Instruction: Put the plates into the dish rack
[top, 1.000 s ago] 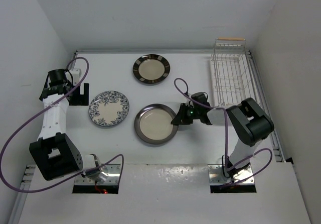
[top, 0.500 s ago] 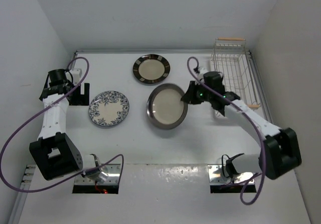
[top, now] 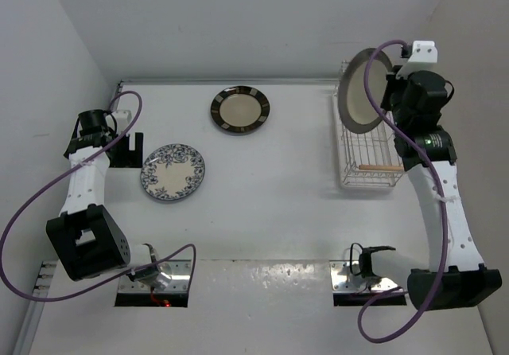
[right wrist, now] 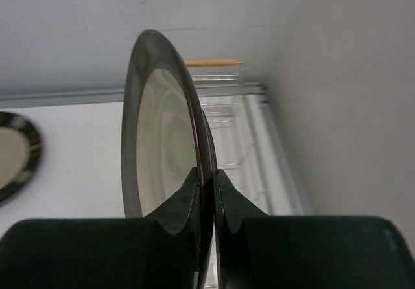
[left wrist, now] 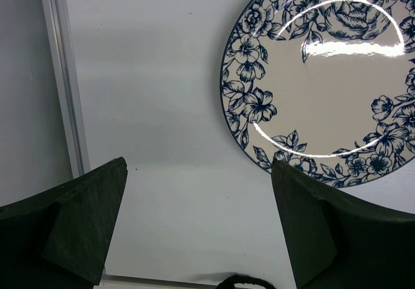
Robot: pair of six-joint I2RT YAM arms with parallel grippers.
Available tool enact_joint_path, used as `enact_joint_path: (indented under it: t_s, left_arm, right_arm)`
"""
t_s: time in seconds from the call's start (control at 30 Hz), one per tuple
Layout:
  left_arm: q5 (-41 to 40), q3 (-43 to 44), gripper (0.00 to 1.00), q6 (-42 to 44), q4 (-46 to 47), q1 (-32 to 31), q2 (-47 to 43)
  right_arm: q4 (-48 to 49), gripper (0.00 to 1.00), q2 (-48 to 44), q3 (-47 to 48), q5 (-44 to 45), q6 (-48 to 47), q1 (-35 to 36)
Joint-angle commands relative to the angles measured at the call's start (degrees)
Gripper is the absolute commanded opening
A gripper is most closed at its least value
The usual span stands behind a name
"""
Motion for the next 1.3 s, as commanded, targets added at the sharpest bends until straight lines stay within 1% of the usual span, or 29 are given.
enact_joint_path:
  t_s: [0.0, 0.03, 0.07, 0.1, 0.13, 0.17, 0.27, 0.33, 0.37, 0.43, 0.57, 0.67, 0.77, 0.97, 1.13, 1.27]
  left_arm:
    - [1.14, 1.94, 0.96, 0.06, 1.07, 0.47, 0.22]
    - [1.66, 1.94, 0.96, 0.06, 1.07, 0.47, 0.22]
    - [1.66, 1.94, 0.96, 0.06, 1.07, 0.47, 0.22]
    - [1.66, 1.94, 0.96, 0.06, 1.07, 0.47, 0.22]
    - [1.66, 1.94, 0.96, 0.06, 1.07, 0.47, 0.22]
    - [1.66, 1.94, 0.96, 0.06, 1.07, 0.47, 0.22]
    - [1.66, 1.94, 0.96, 0.06, 1.07, 0.47, 0.22]
    - [1.66, 1.94, 0.96, 0.58, 1.07, 0.47, 0.22]
    - [2.19, 1.94, 0.96, 0.58, 1.07, 0.47, 0.22]
    - [2.19, 1.94, 0.96, 0.58, 1.07, 0.47, 0.22]
    - [2.72, 1.42, 0.96, 0.58, 1.07, 0.47, 0.22]
    - [2.72, 1.42, 0.96, 0.58, 1.07, 0.47, 0.22]
    - [2.72, 1.42, 0.96, 0.58, 1.07, 0.47, 0.22]
    - [2.2, 1.42, 0.96, 0.58, 1.07, 0.47, 0.22]
    - [2.19, 1.42, 0.96, 0.58, 1.07, 0.47, 0.74]
    - [2.19, 1.42, 0.96, 0.58, 1.07, 0.47, 0.74]
  right_arm:
    - [9.36, 0.0, -0.2, 3.93, 8.49, -12.34, -1.7]
    - [11.28, 0.0, -0.19, 2.79, 8.58, -13.67, -3.1]
    - [11.73, 0.0, 0.42, 2.08, 8.32, -16.12, -3.03]
    - [12.43, 0.0, 0.6, 1.38, 7.8, -18.67, -5.03]
    - [12.7, 0.0, 0.6, -1.32, 7.45, -19.74, -6.09]
    - [13.92, 0.0, 0.86, -2.48, 7.27, -22.88, -6.28]
    - [17.7, 0.0, 1.21, -7.93, 7.0, -25.02, -7.59]
    - [17.71, 0.0, 1.74, -9.87, 6.57, -24.94, -8.38]
    - [20.93, 0.0, 1.91, -10.4, 6.91, -25.72, -8.65]
    - [22.71, 0.0, 2.88, -11.63, 7.88, -27.13, -9.0]
    - [25.18, 0.0, 5.16, -11.63, 7.71, -28.71, -10.93]
    - [26.85, 0.0, 6.39, -11.81, 5.16, -30.65, -11.11]
    - [28.17, 0.0, 6.66, -12.51, 0.69, -33.37, -11.29]
    - [27.73, 0.0, 7.01, -13.92, -2.49, -35.22, -11.38]
    - [26.85, 0.0, 5.87, -17.78, -5.83, -32.5, -13.48]
    - [27.12, 0.0, 5.43, -20.95, -5.92, -34.07, -13.92]
